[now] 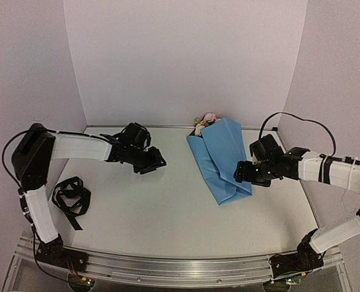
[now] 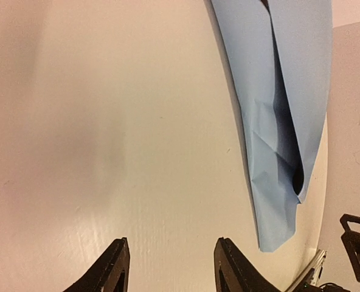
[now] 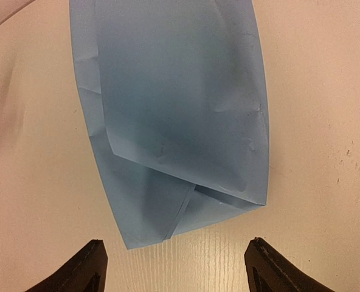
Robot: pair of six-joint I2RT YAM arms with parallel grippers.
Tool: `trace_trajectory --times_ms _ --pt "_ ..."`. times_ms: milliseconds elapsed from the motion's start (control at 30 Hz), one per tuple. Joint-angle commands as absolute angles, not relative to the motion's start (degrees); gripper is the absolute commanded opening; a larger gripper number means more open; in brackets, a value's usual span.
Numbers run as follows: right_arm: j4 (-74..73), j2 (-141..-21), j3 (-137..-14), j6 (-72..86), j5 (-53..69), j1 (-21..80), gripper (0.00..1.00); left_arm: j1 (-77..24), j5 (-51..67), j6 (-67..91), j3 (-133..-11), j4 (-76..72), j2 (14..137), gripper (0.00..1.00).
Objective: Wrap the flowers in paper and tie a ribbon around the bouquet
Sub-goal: Move the ribbon to the center of the board.
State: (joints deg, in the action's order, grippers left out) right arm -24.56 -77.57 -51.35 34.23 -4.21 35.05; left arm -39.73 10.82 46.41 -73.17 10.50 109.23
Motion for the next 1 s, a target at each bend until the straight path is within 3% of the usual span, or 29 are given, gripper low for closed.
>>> trace_trajectory --times_ms 0,267,467,600,733,967 --pt "-24.52 -74.73 -52.16 33.18 -4.99 35.06 0.81 -39.82 -3.82 49.94 -61.05 15.77 92.33 0.5" --pt "-24.37 -73.79 -52.77 34.11 -4.79 36.77 0.8 -39.92 -16.56 65.34 -41.94 31.86 67.59 0.5" --pt "-23.64 -75.18 -53.86 34.8 -4.94 39.58 0.8 -39.9 -21.94 75.07 -34.95 42.66 56.75 0.51" --pt "-22.62 -76.79 -54.88 35.57 -4.35 41.2 0.79 -39.9 -26.64 79.33 -33.23 47.44 56.48 0.52" --pt "-21.39 -78.28 -55.19 36.44 -3.85 42.89 0.79 -39.69 -29.11 81.0 -32.75 47.97 60.25 0.59" --pt "-19.97 -79.01 -54.63 37.11 -2.99 44.4 0.78 -32.28 -26.32 75.49 -29.66 37.09 66.99 0.68"
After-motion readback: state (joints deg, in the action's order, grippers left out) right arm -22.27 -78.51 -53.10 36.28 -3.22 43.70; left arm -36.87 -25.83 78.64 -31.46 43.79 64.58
